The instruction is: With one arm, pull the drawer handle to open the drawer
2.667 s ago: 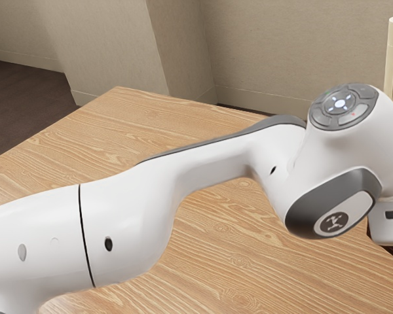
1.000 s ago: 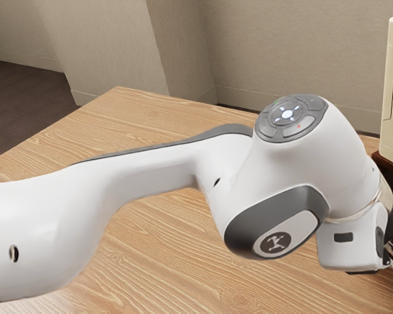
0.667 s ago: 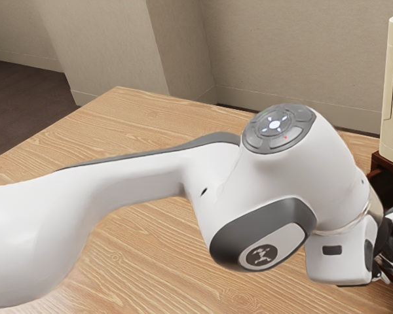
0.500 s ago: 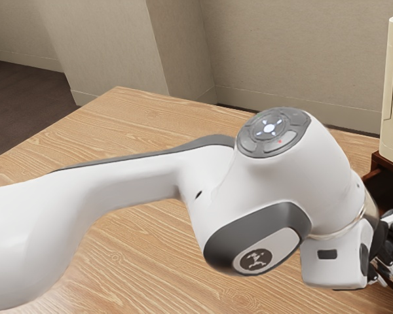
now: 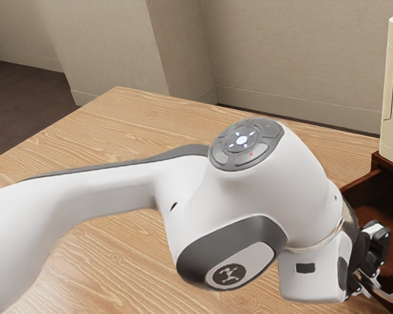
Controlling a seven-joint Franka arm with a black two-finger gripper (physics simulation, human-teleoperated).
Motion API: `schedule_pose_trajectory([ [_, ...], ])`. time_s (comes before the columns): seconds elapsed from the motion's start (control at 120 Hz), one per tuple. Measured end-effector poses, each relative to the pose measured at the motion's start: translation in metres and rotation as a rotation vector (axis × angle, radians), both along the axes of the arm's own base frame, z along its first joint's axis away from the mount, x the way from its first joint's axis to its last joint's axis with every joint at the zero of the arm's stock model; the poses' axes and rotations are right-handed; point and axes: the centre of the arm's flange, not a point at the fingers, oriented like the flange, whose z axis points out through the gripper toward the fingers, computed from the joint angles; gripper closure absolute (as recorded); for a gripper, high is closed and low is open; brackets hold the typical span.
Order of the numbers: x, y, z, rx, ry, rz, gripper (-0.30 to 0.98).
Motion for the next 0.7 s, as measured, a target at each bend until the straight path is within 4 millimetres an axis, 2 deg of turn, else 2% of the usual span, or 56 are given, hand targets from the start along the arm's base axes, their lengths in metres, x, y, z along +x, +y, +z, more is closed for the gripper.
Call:
schedule_pose_trajectory([
  [0.208, -0.014, 0.007, 0.006, -0.007, -0.007, 0.007, 0.7],
  [0.7, -0.039, 0.016, 0.003, -0.005, -0.007, 0.016, 0.7],
])
